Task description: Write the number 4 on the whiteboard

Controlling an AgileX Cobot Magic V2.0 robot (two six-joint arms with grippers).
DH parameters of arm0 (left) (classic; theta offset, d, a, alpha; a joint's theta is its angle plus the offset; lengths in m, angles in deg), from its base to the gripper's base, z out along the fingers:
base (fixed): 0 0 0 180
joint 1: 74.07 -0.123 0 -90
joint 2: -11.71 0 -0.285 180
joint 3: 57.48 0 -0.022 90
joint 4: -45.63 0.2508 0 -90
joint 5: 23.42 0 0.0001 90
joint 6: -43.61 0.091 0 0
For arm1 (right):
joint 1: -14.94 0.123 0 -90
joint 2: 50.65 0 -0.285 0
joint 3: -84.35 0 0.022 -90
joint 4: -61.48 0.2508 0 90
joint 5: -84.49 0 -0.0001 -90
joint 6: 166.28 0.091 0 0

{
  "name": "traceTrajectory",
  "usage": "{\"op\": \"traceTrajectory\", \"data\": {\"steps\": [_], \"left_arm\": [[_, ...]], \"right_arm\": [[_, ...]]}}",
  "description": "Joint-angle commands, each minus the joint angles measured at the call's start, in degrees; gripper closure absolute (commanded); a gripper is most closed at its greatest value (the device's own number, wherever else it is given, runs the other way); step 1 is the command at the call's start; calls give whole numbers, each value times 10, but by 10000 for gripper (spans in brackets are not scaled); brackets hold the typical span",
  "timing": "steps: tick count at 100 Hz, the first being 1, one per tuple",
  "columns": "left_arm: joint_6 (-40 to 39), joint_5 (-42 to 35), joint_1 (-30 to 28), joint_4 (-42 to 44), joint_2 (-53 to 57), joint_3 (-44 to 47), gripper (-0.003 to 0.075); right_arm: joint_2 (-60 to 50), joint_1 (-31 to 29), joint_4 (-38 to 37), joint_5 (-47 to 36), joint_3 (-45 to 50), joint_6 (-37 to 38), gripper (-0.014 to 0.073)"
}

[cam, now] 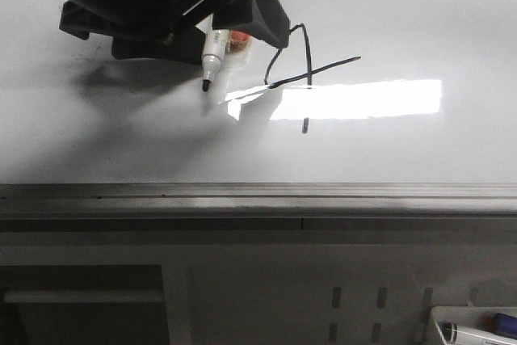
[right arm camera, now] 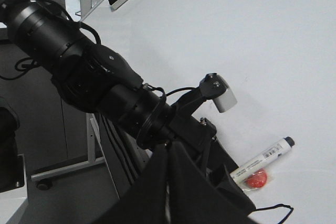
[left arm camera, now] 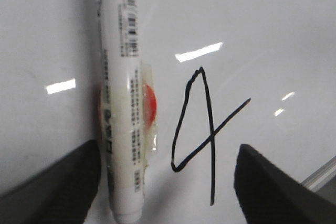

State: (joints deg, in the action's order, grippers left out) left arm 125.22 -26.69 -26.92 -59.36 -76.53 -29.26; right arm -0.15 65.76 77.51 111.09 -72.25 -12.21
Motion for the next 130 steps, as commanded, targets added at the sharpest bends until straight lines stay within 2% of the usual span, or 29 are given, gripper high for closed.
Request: {"op": "traceTrajectory", "data": {"steps": [1, 19, 33, 42, 49, 58, 66, 90, 130], "left_arm": [[-3, -81, -11, -13, 22, -7, 143], [2, -88, -10, 22, 117, -6, 160], [27, -124, -10, 58, 232, 21, 269], [80, -142, -10, 58, 315, 60, 359], [89, -144, -10, 55, 377, 101, 447], [89, -134, -10, 48, 447, 157, 596], [89, -122, -10, 48, 502, 204, 743], [89, -83, -10, 47, 583, 272, 741], [89, -79, -10, 47, 587, 289, 741]], "right_arm": [[-4, -3, -13, -34, -15, 0, 639], [-21, -3, -24, -18, -9, 0, 639], [-75, -3, -44, -22, 34, 0, 638], [-128, -4, -78, -25, 84, 32, 638], [-170, -4, -120, -25, 122, 74, 638], [-226, -4, -171, -30, 172, 125, 638], [-273, -4, -202, -37, 210, 137, 638], [-337, -4, -206, -42, 248, 137, 638], [-337, -4, -206, -42, 248, 137, 638]]}}
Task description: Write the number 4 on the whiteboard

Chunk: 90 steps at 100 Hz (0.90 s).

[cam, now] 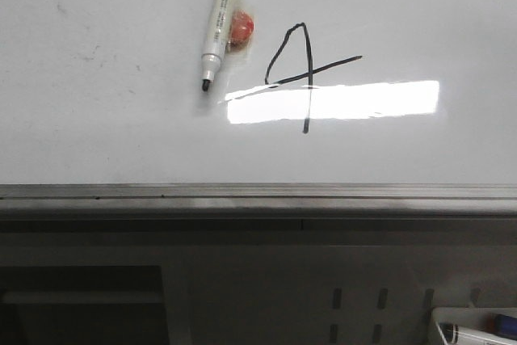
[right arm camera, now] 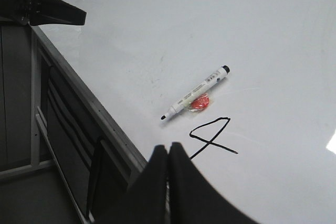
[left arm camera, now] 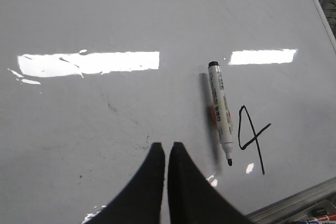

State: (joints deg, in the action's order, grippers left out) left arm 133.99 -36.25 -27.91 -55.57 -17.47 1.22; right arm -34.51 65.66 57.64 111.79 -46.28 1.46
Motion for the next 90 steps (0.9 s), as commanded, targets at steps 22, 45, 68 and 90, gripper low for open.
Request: {"op": "traceTrajectory", "data": {"steps": [22, 45, 68, 90], "left_arm": [[2, 15, 0, 9, -3, -15, 741], [-28, -44, -69, 203, 16, 11, 741], [-554, 31, -243, 805, 87, 84, 741], [-795, 270, -391, 959, 180, 152, 741]], "right_arm": [[6, -3, -7, -49, -12, 1, 638], [8, -3, -7, -49, -12, 1, 638], [8, -3, -7, -49, -12, 1, 638], [8, -3, -7, -49, -12, 1, 638]]}}
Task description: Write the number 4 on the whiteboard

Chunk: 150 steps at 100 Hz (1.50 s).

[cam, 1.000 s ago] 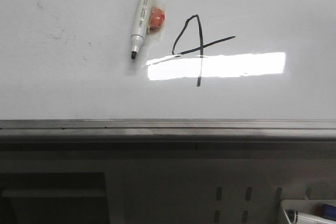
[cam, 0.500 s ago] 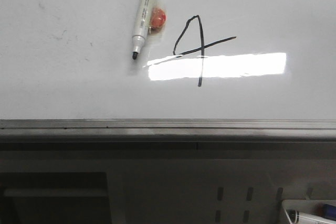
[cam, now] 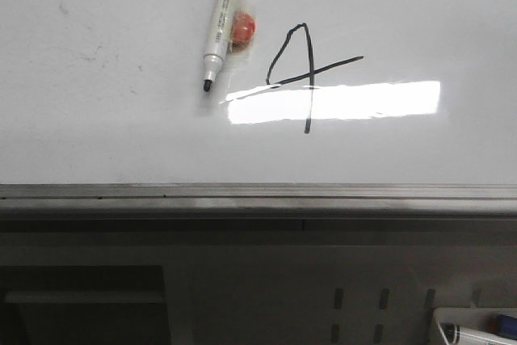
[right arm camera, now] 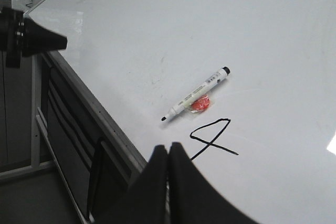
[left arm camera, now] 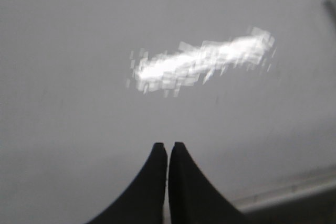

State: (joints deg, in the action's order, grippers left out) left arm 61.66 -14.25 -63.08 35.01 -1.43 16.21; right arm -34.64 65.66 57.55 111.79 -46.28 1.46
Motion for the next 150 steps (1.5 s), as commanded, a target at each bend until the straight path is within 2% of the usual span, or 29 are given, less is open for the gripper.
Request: {"op": "traceTrajectory", "data": {"steps": [1, 16, 40, 110, 116, 122, 128, 142, 150], "left_arm": [[-73, 58, -42, 57, 23, 4, 741], [-74, 80, -95, 58, 73, 40, 741], [-74, 74, -141, 46, 71, 57, 741], [-74, 73, -146, 46, 71, 57, 741], [-74, 73, -146, 46, 71, 57, 741], [-74, 73, -146, 46, 71, 57, 741], [-74, 73, -146, 46, 71, 57, 741], [-74, 73, -146, 46, 71, 57, 741], [-74, 73, -146, 46, 71, 57, 741]], "right_arm": [[9, -3, -6, -49, -12, 1, 638], [9, -3, -6, -49, -12, 1, 638], [9, -3, -5, -49, -12, 1, 638], [9, -5, -14, -31, -5, 1, 638], [11, -27, -45, -15, 14, 1, 638], [16, -67, -55, -33, 37, 10, 638], [23, -122, -51, -80, 76, 29, 638], [22, -303, -6, -237, 184, 42, 638], [21, -365, -6, -283, 232, 45, 638]]}}
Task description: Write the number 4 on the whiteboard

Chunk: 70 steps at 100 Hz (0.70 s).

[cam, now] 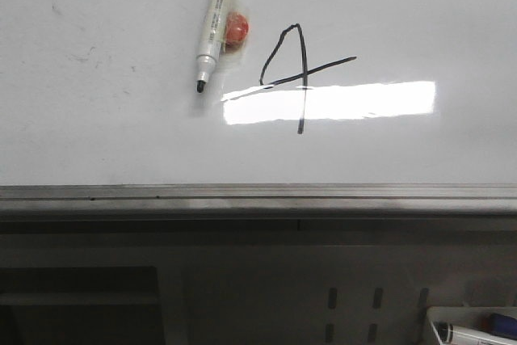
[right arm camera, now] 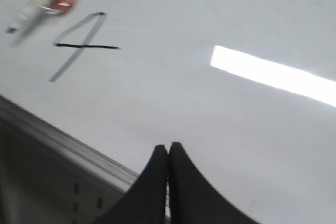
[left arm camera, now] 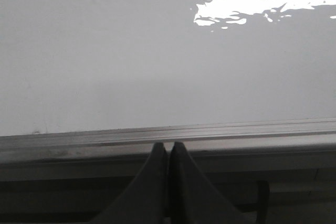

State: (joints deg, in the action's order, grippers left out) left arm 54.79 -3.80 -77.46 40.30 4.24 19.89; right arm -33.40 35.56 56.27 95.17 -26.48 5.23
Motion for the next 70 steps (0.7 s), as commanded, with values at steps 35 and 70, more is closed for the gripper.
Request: {"op": "traceTrajectory", "data": {"steps": [35, 70], "left_arm": [[-5, -35, -2, -7, 14, 20, 741], [-5, -38, -2, -11, 14, 20, 741]], "right_arm": [[-108, -154, 6, 82, 101, 90, 638], [-109, -155, 6, 74, 101, 90, 638]]}}
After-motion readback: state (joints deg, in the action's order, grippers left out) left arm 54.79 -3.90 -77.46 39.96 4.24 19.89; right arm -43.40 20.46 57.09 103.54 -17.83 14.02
